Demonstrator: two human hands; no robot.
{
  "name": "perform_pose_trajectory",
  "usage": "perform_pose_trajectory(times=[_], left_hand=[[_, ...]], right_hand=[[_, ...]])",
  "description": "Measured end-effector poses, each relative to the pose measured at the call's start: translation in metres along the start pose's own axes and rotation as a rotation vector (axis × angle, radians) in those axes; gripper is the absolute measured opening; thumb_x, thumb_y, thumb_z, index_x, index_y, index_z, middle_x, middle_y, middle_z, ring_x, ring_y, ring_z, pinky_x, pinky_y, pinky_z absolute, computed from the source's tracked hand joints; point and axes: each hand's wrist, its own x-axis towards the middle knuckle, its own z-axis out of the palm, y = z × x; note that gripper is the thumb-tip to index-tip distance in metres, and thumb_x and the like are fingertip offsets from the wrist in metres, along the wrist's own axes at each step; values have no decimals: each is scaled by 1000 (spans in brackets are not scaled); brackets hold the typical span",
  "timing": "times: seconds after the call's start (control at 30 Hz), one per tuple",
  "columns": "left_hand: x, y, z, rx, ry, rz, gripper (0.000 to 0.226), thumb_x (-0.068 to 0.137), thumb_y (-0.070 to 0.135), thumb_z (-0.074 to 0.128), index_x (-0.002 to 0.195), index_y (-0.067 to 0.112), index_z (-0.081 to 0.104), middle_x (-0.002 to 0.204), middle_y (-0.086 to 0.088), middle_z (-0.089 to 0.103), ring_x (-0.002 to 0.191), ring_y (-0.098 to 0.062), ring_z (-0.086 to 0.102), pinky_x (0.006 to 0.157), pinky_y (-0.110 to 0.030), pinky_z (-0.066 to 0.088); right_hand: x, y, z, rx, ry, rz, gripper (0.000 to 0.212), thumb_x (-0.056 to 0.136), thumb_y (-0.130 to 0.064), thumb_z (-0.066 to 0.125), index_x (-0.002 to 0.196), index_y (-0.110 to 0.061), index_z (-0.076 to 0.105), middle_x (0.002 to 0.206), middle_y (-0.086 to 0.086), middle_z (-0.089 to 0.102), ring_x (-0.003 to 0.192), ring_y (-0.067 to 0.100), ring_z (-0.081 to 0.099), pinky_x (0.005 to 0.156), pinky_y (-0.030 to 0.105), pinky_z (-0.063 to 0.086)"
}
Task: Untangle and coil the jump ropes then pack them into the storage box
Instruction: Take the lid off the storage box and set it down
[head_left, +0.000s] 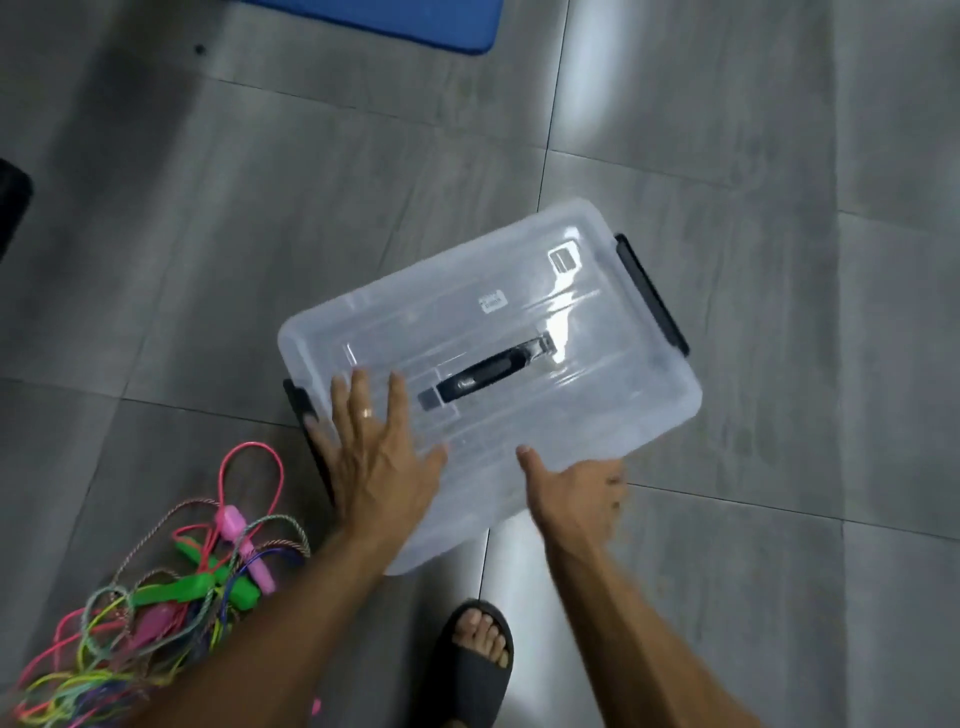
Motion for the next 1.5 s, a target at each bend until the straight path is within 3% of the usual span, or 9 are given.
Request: perform_pose_trajectory(times=[0.13, 0.3, 0.43, 0.57, 0.77, 0.97, 1.07, 1.33, 1.5], left_hand=[[-23, -11, 11, -27, -201, -120, 104, 76, 67, 57, 151, 26, -1, 157, -15, -19, 143, -31, -21, 112, -61, -4], [3, -55, 1, -93, 44, 67, 74, 88, 57, 47, 148, 19, 25, 159, -8, 10, 146, -24, 5, 116, -52, 5], [35, -78, -9, -394, 84, -231, 48, 95, 39, 44, 133, 10, 42, 139, -16, 41, 122, -35, 44, 91, -39, 42], [50, -90, -11, -777, 64, -403, 31, 101, 33, 35, 112, 15, 58, 98, -5, 63, 95, -27, 59, 67, -26, 38], [62, -104, -12, -868, 68, -670, 35, 102, 30, 33, 96, 6, 57, 103, -20, 59, 91, -29, 54, 76, -34, 40], [38, -75, -16, -165, 212, 6, 55, 92, 35, 49, 141, 12, 38, 142, -14, 39, 136, -33, 31, 114, -50, 17], [16, -34, -13, -49, 9, 276, 66, 93, 39, 47, 149, 16, 21, 156, -7, 21, 147, -24, 7, 117, -45, -6], [28, 95, 18, 74, -219, 468, 92, 85, 61, 49, 151, 20, 0, 160, -5, -1, 146, -25, -11, 114, -56, -10], [34, 98, 45, 74, -218, 434, 106, 74, 73, 53, 151, 24, -1, 159, -2, -4, 146, -22, -14, 111, -52, -14]], right_hand=[[-30, -4, 4, -359, 63, -691, 76, 91, -46, 49, 150, -16, 11, 159, 13, 1, 147, 30, -2, 118, 46, 4], [-7, -49, 35, -773, -181, -1097, 76, 94, -54, 38, 151, -23, -2, 160, 5, -10, 146, 26, -14, 118, 49, -5], [2, -49, 51, -845, -176, -1078, 86, 89, -66, 38, 150, -26, -6, 159, 2, -13, 145, 24, -16, 117, 51, -8], [1, -52, 55, -813, -163, -1092, 88, 85, -67, 42, 151, -26, 0, 160, 1, -6, 147, 23, -10, 118, 48, -3], [-5, -52, 61, -801, -145, -1075, 88, 85, -68, 42, 151, -26, 2, 160, 2, -4, 147, 24, -8, 118, 48, 0], [-9, -65, 63, -612, -204, -1100, 69, 90, -50, 52, 148, -25, 25, 157, 6, 19, 145, 27, 16, 117, 46, 18], [4, -68, 36, -227, -34, -983, 47, 92, -29, 55, 136, -14, 47, 139, 12, 46, 126, 29, 46, 106, 41, 38], [105, -9, -52, 52, 194, -386, 53, 92, -36, 55, 132, -3, 45, 127, 17, 48, 117, 29, 47, 103, 38, 38], [132, 12, -51, 384, -2, -420, 40, 99, -30, 42, 61, -21, 37, 59, -4, 34, 53, 7, 30, 53, 25, 28]])
